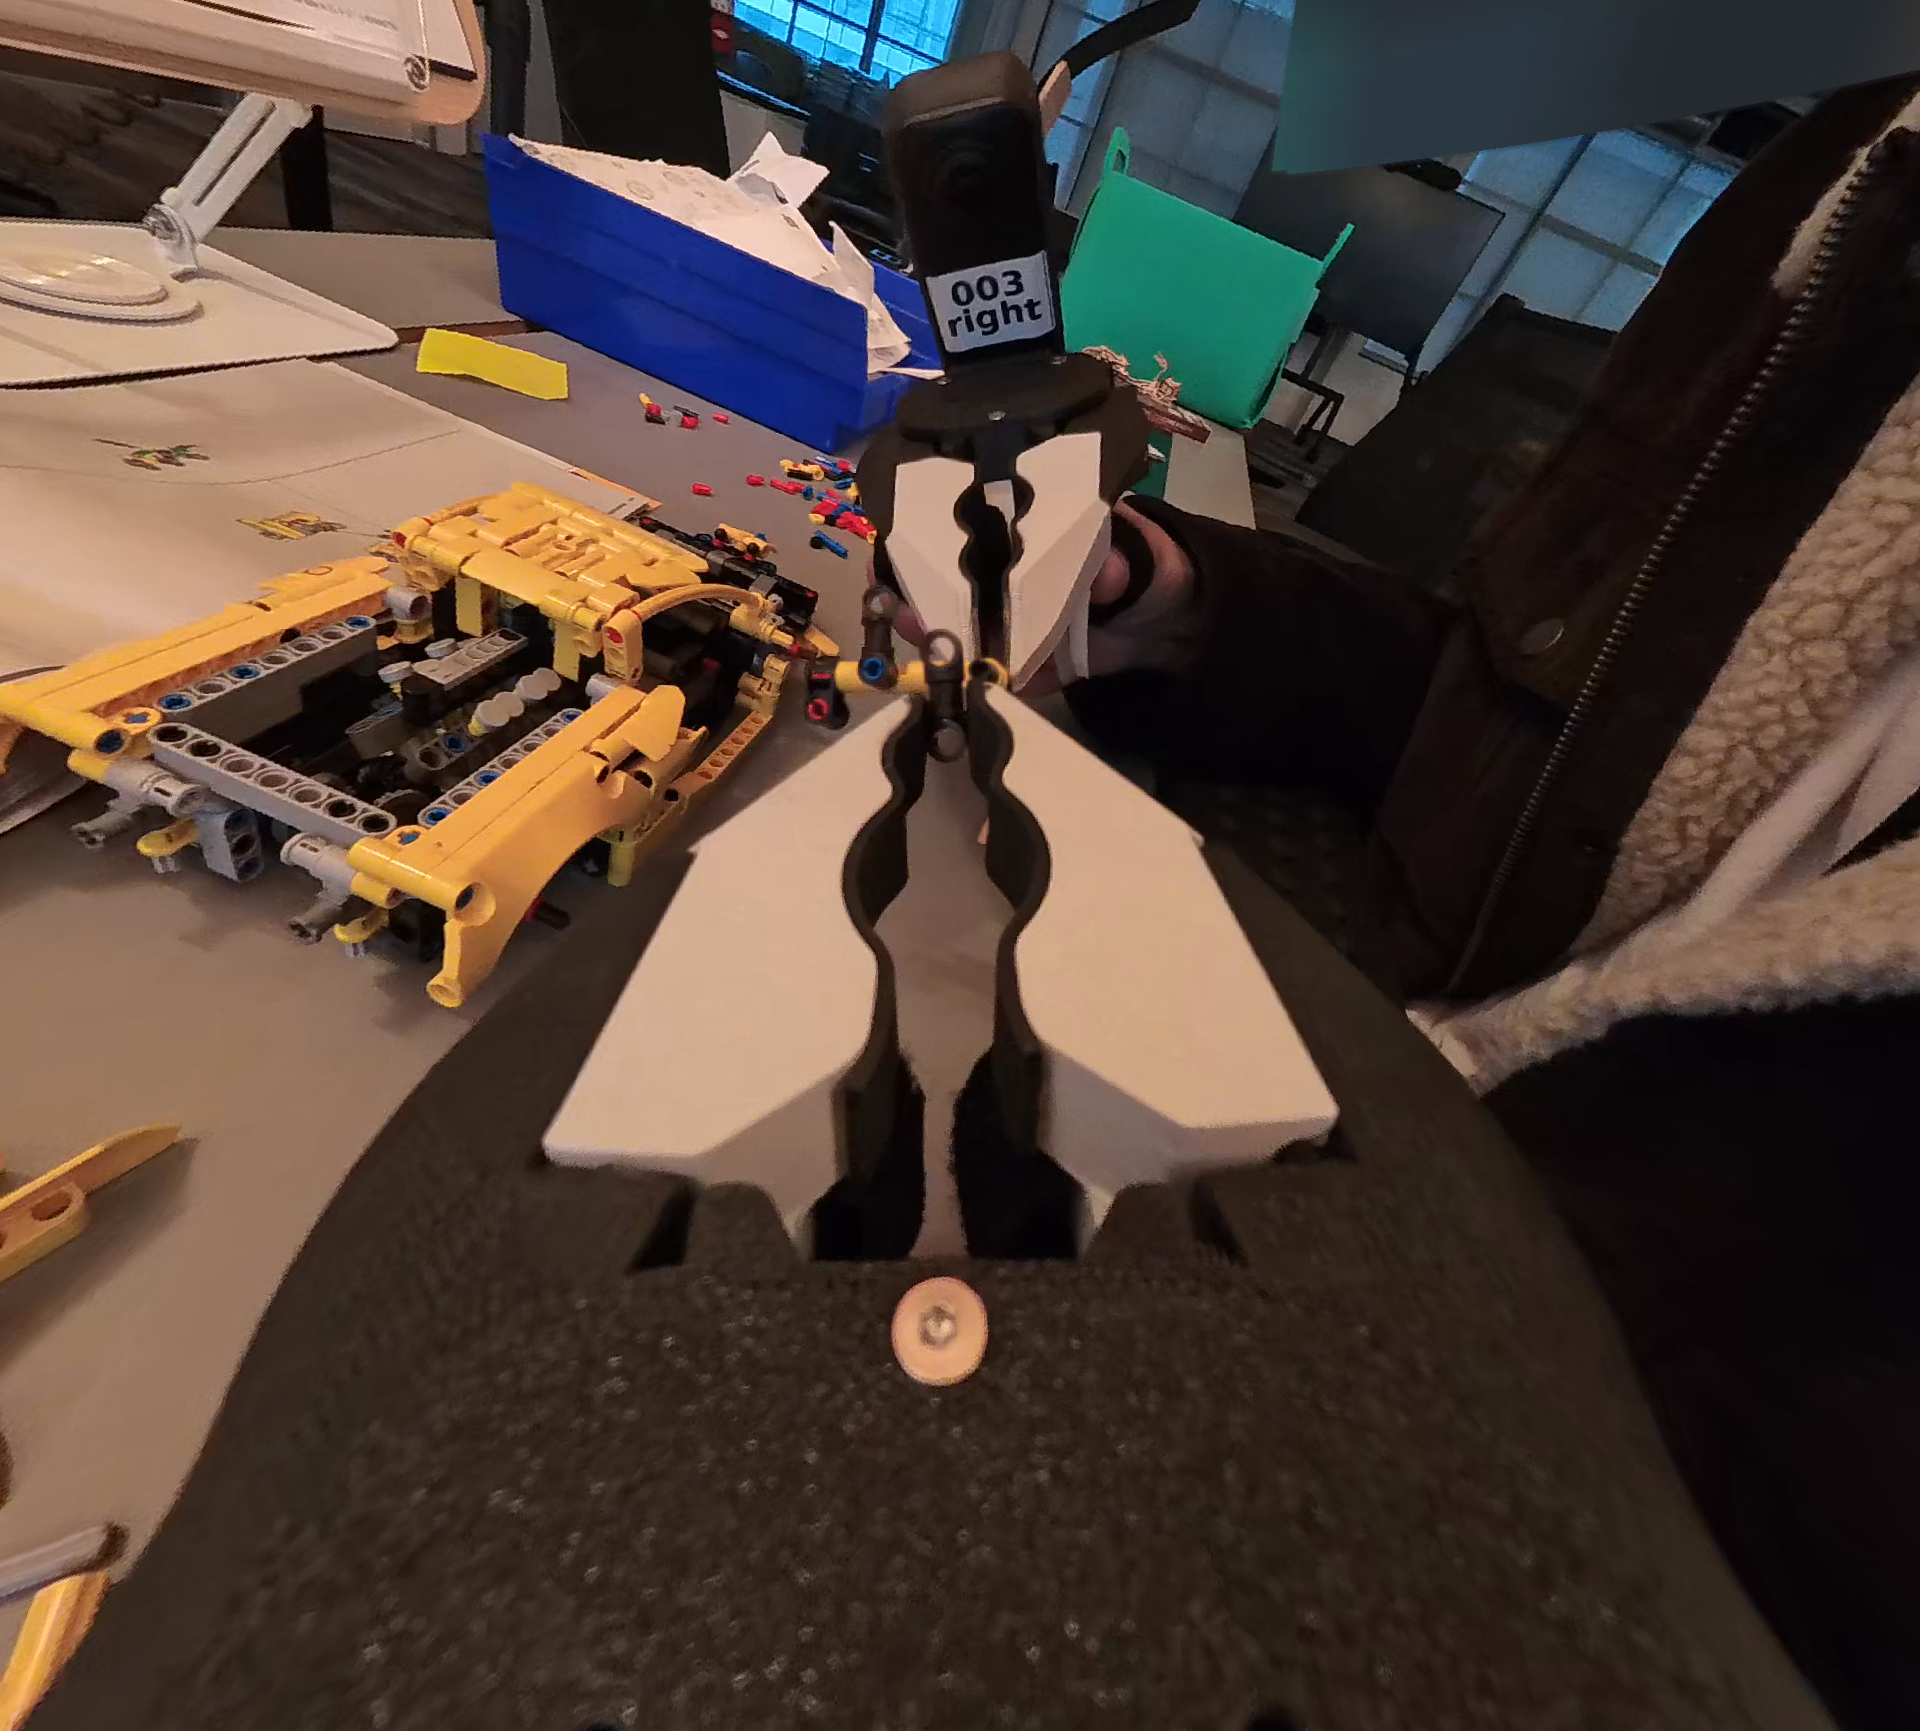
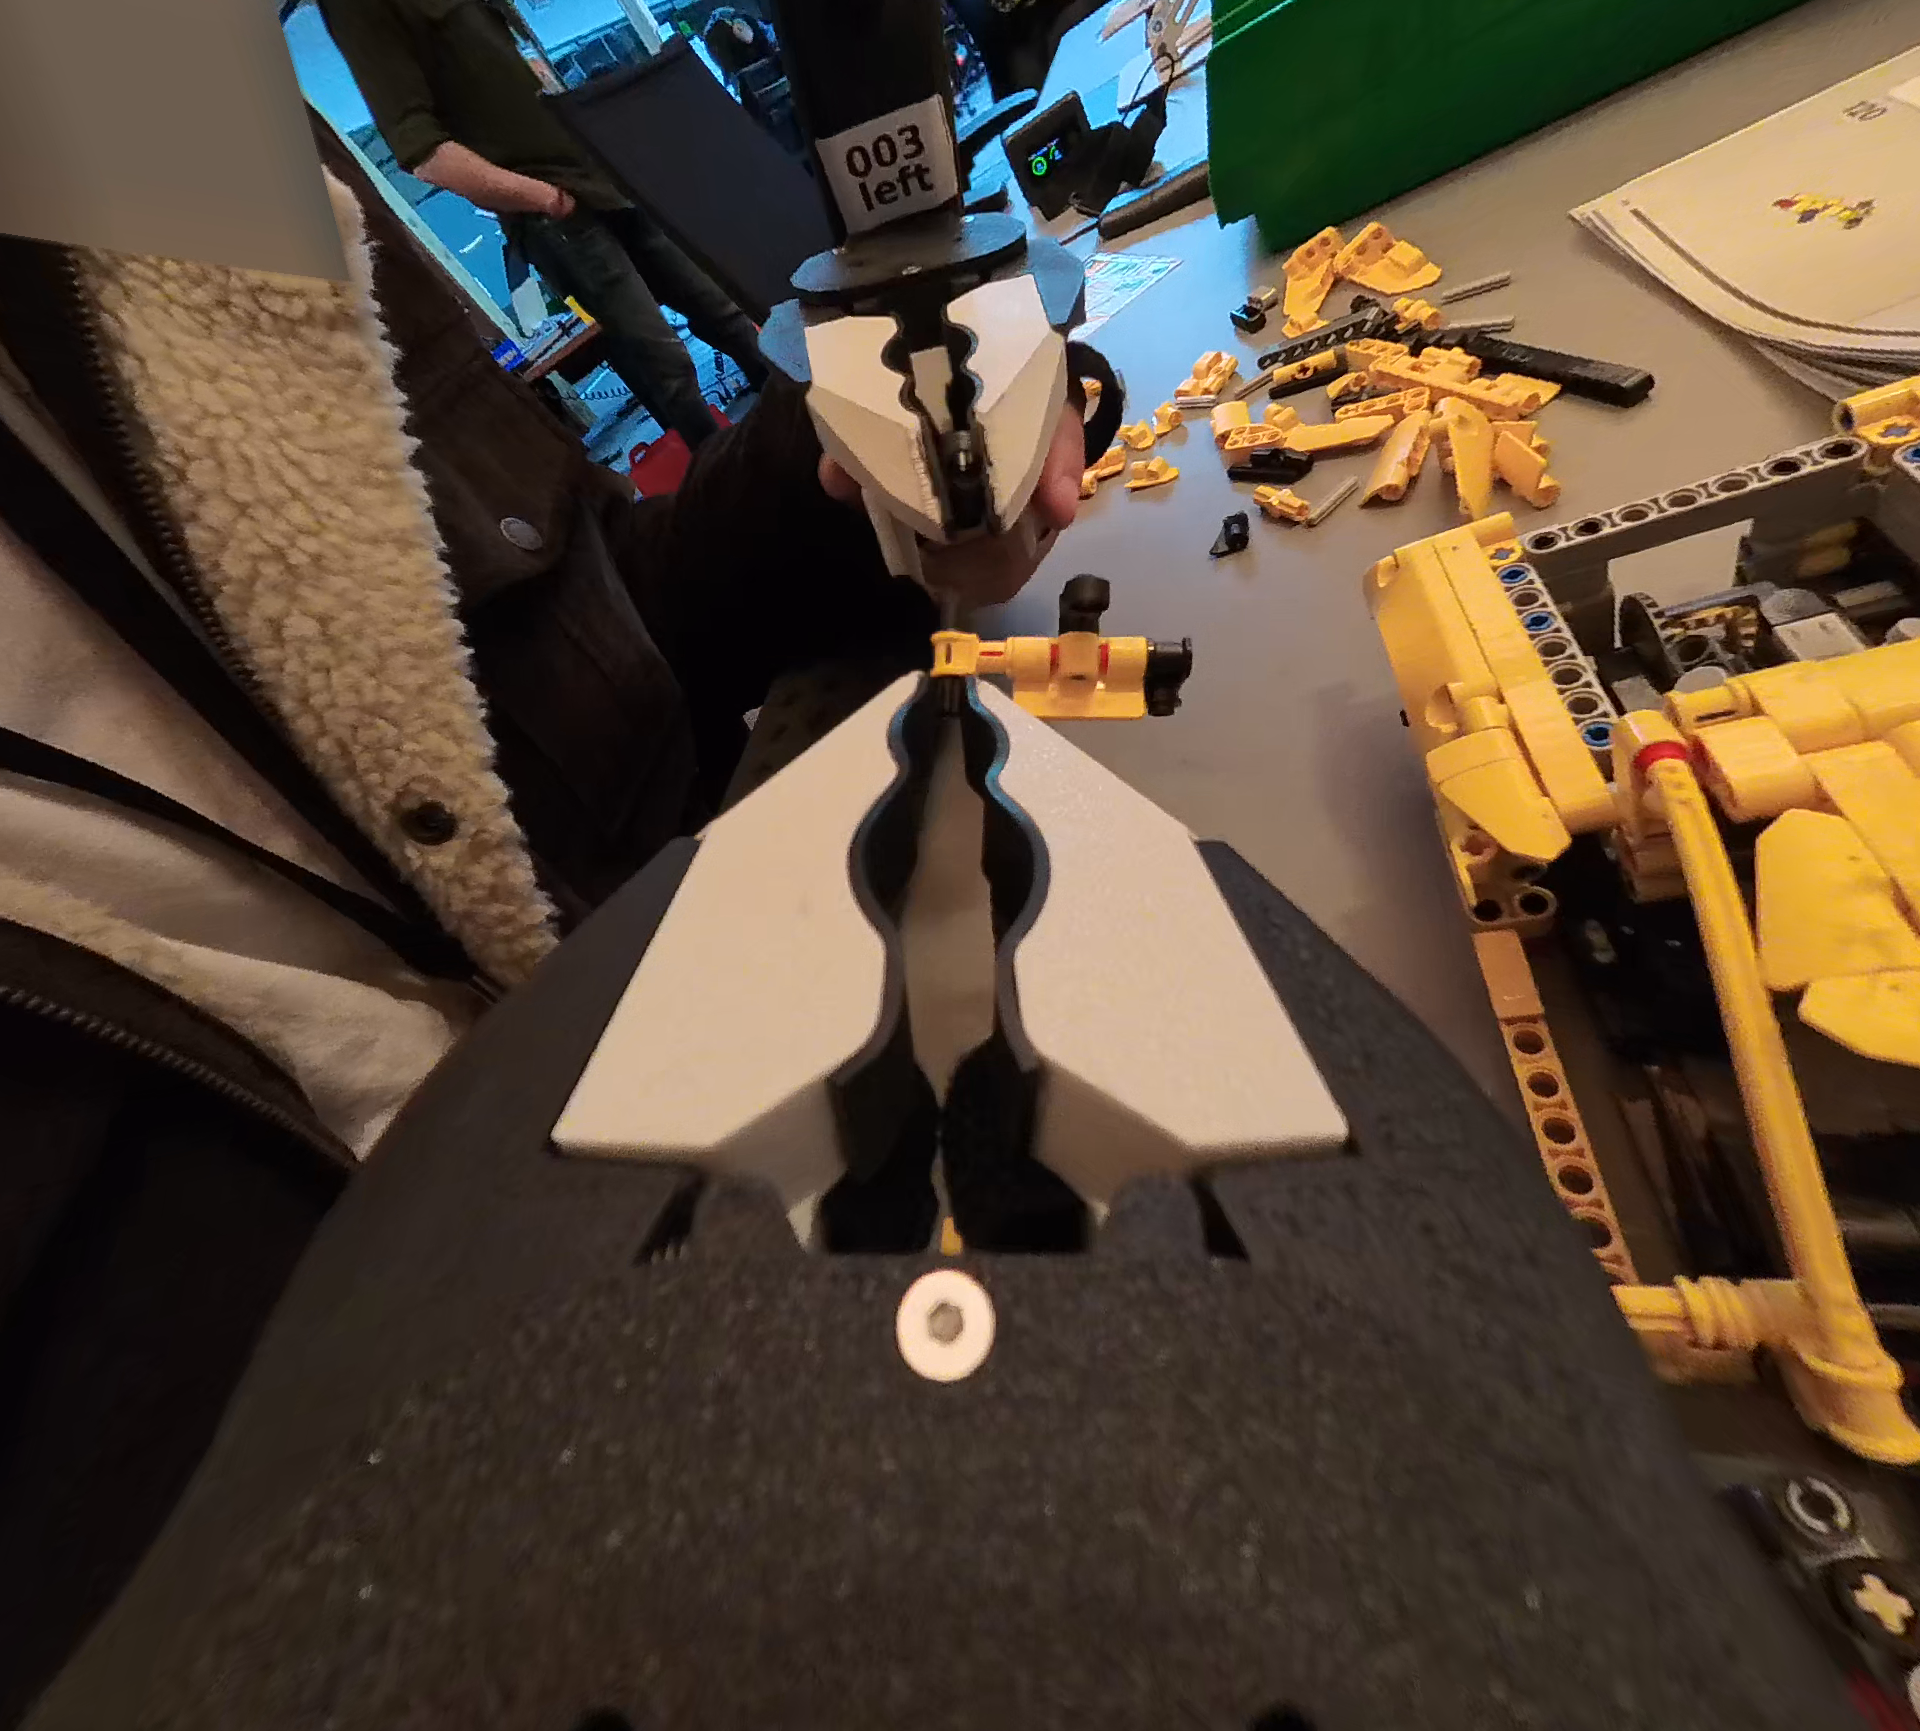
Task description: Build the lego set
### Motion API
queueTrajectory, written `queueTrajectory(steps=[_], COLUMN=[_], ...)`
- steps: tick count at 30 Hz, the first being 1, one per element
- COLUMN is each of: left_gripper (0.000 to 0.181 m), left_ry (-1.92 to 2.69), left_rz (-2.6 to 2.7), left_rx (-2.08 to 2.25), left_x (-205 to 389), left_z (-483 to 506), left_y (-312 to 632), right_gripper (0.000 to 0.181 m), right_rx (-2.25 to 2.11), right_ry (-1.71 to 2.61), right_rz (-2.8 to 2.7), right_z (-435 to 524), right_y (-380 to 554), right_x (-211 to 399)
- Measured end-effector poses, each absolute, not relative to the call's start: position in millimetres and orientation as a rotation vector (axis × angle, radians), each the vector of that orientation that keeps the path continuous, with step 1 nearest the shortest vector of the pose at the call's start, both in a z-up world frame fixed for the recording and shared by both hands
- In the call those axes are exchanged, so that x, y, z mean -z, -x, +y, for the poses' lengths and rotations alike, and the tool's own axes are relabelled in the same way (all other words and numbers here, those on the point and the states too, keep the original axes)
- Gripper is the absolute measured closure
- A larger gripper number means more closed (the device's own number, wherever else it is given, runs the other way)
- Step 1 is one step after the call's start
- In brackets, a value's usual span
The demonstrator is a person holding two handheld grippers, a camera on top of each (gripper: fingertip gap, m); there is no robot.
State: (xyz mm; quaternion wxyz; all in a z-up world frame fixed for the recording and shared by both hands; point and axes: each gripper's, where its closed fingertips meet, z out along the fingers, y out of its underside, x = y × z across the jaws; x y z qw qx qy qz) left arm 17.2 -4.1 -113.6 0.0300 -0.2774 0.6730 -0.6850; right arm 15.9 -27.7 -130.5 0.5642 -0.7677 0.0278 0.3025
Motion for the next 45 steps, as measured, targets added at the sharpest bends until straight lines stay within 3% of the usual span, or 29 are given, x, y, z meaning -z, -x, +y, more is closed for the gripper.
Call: queueTrajectory(steps=[15,45], left_gripper=[0.175,0.175], left_ry=[0.954,0.675], left_rz=[2.070,2.186], left_rx=[2.215,2.189], left_x=[110.1,113.0], left_z=[-0.9,-21.6], left_y=[-17.9,7.0], right_gripper=[0.179,0.178], right_rx=[-0.808,-0.739], right_ry=[1.838,1.908], right_rz=[0.125,-0.023], right_z=[-17.3,-19.8], right_y=[-9.9,13.6], right_x=[137.8,137.7])
